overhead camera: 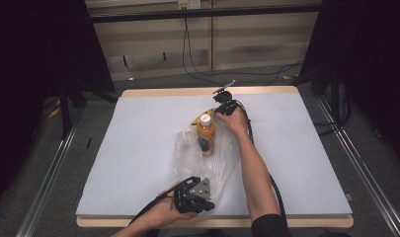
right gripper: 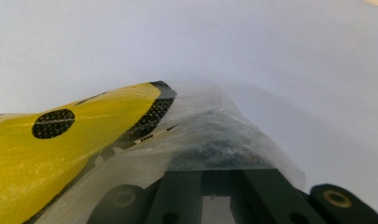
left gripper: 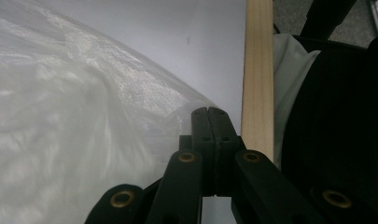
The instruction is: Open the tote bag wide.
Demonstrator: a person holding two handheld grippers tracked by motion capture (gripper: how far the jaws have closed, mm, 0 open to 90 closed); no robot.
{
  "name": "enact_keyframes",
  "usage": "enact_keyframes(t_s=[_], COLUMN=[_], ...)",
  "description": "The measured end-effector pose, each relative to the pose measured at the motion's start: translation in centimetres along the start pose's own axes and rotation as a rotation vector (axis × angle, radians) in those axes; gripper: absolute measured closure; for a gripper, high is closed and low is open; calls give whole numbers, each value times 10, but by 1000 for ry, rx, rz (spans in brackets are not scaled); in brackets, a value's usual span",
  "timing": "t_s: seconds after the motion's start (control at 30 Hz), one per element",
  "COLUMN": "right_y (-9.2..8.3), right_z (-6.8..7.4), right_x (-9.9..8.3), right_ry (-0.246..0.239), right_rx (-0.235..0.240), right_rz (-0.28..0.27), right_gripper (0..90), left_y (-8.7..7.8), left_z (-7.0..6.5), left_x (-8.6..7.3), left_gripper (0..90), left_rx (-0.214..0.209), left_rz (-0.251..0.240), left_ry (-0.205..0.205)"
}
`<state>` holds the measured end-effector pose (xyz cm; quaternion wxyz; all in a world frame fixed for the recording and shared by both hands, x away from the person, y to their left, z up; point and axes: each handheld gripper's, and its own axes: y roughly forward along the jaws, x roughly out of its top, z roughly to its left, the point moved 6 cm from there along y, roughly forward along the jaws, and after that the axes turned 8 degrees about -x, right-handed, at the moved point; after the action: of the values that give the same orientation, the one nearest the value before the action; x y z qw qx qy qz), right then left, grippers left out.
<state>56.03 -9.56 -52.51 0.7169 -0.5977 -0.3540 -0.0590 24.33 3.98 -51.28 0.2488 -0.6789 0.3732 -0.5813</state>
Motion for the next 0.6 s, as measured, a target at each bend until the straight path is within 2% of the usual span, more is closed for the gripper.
enact_keyframes(t_s=[0.1,0.13,0.17,0.23,0.3,0.33,0.37,0.4,0.43,0.47,0.5,0.53,0.57,0.6], right_y=[1,2,2,1,1,0,-1,-3,-6,-8,-12,-16,-25,-25], right_z=[-6,-7,-7,-6,-8,-7,-4,-1,1,3,4,5,7,7], right_x=[1,1,3,3,2,2,1,0,-1,-2,-2,-3,-4,-4], right_ry=[12,5,-43,-46,-16,-22,-43,-61,-58,-62,-62,-53,-74,-74], right_rx=[-18,-43,-92,-99,-72,-49,0,17,37,51,55,84,104,104], right_rz=[-15,-20,-18,-6,-18,-18,-23,-37,-40,-51,-72,-84,-104,-104], right_gripper=[900,900,900,900,900,900,900,900,900,900,900,900,900,900], left_y=[0,0,1,0,-2,-1,-5,-4,-7,-9,-10,-14,-17,-21], left_z=[0,0,0,1,2,3,4,6,7,9,11,12,13,14], left_x=[-1,-1,0,-1,-2,-3,-4,-4,-4,-4,-3,-2,-1,0], left_gripper=[900,900,900,900,900,900,900,900,900,900,900,900,900,900], left_rx=[-5,4,26,17,-25,14,-5,-7,-14,-5,22,26,26,26], left_rz=[-4,-4,-20,-23,-24,-44,-29,-68,-73,-81,-115,-130,-149,-165], left_ry=[-9,-8,-14,-21,-25,-25,-35,-43,-50,-50,-64,-73,-72,-79])
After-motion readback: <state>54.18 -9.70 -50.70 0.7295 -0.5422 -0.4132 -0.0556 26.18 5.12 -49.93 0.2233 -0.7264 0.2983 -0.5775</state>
